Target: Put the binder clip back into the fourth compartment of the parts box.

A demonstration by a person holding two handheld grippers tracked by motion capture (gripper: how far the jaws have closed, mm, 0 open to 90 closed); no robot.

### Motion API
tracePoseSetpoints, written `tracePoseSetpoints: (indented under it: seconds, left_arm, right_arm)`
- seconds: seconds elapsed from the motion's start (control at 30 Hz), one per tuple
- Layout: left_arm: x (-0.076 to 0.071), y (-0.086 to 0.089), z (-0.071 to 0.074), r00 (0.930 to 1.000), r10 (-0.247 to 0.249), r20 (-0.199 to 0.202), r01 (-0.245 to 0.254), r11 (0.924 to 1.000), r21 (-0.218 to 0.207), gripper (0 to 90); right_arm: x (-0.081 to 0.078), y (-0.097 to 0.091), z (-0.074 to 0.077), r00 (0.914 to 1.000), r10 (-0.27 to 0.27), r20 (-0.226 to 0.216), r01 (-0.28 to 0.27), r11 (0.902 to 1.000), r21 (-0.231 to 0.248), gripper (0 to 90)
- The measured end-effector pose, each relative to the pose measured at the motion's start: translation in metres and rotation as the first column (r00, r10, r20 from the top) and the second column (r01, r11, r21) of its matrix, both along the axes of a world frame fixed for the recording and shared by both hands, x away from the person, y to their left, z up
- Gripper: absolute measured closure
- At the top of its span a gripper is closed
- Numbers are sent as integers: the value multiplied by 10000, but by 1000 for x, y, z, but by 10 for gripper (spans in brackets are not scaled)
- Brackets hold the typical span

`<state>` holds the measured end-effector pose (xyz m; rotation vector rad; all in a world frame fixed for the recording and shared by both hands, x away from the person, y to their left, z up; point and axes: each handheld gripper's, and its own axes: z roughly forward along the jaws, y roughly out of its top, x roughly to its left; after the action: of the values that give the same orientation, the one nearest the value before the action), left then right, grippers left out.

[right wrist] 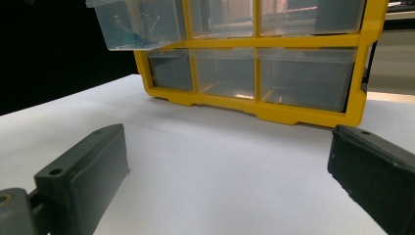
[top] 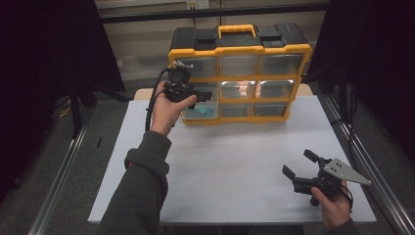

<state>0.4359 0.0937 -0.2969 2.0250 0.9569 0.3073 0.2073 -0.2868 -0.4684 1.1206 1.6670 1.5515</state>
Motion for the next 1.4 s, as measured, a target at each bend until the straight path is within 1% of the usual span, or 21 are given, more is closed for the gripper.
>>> tracePoseSetpoints:
  seconds: [0.07,0.17,0.2,0.27,0.33,0.37,0.53,0.57,0.6,0.67,0.77,0.8,0.87,0.93,0.97,1.03,1.07,1.1,1.23,1.33,1.4]
  left_arm:
    - [-2,2,0,9999,131,24,-130,9995,-301,152]
    - [-9,6,1,9998,-90,177,98,9988,-478,125]
    - [-12,7,1,9997,-108,202,120,9979,-635,111]
    - [-18,10,2,9993,-239,280,257,9974,-671,93]
    - [-23,13,2,9989,-294,369,320,9970,-705,86]
    - [-25,14,2,9984,-340,443,375,9961,-805,82]
    - [-40,25,-1,9967,-460,667,526,9935,-1010,72]
    - [-43,26,-1,9969,-387,690,458,9934,-1053,70]
    - [-47,30,-2,9951,-508,843,598,9924,-1078,68]
    - [-53,34,-4,9942,-477,961,594,9906,-1231,68]
    - [-65,43,-8,9914,-506,1206,683,9866,-1479,66]
    - [-68,45,-10,9910,-487,1250,674,9864,-1496,63]
    - [-75,52,-15,9890,-501,1393,735,9830,-1682,63]
    - [-81,58,-20,9893,-364,1410,606,9833,-1714,61]
    - [-83,61,-24,9887,-338,1458,606,9811,-1838,61]
    - [-87,67,-32,9902,-215,1381,483,9799,-1935,61]
    - [-89,70,-35,9891,-236,1450,515,9801,-1919,61]
    - [-91,73,-40,9905,-166,1367,448,9774,-2064,61]
    - [-98,86,-57,9913,-31,1319,302,9785,-2041,59]
    - [-104,96,-69,9914,159,1296,135,9747,-2231,57]
    - [-107,101,-75,9914,226,1291,75,9736,-2281,56]
  right_arm:
    - [0,0,0,10000,5,-7,-5,10000,7,11]
    - [0,0,0,10000,8,-26,-9,10000,-16,11]
    - [1,1,0,10000,-9,-25,9,10000,23,11]
    - [0,0,-1,10000,-31,-17,31,10000,-47,11]
    - [0,0,-1,9999,-70,-90,72,9999,119,11]
    - [-1,-1,-1,10000,-71,-54,71,10000,20,11]
    - [-2,-2,0,9999,-166,-46,166,9998,102,11]
    - [-2,-2,0,9999,-102,-61,102,9999,-13,10]
    - [-2,-2,0,10000,-52,-85,52,10000,-7,11]
    - [-1,0,0,9998,-174,-79,174,9998,54,11]
    - [0,0,-1,10000,2,-24,-2,9999,-103,11]
    - [0,1,-1,9999,-83,-85,83,10000,-4,10]
    - [0,1,-1,9999,-124,-61,124,9999,43,10]
    - [0,1,-1,9999,-125,-72,126,9999,53,11]
    - [0,1,-1,10000,-66,-65,66,10000,-39,10]
    - [0,1,-1,10000,-9,-60,8,10000,-95,10]
    - [-1,0,-1,10000,-35,-78,34,10000,-83,10]
    - [0,1,-1,10000,-35,-74,34,10000,-81,10]
    - [-1,0,-1,10000,50,-41,-50,9998,-169,11]
    - [0,2,0,9999,-101,-80,101,9999,2,10]
    - [0,2,0,10000,-88,-47,88,9999,-65,11]
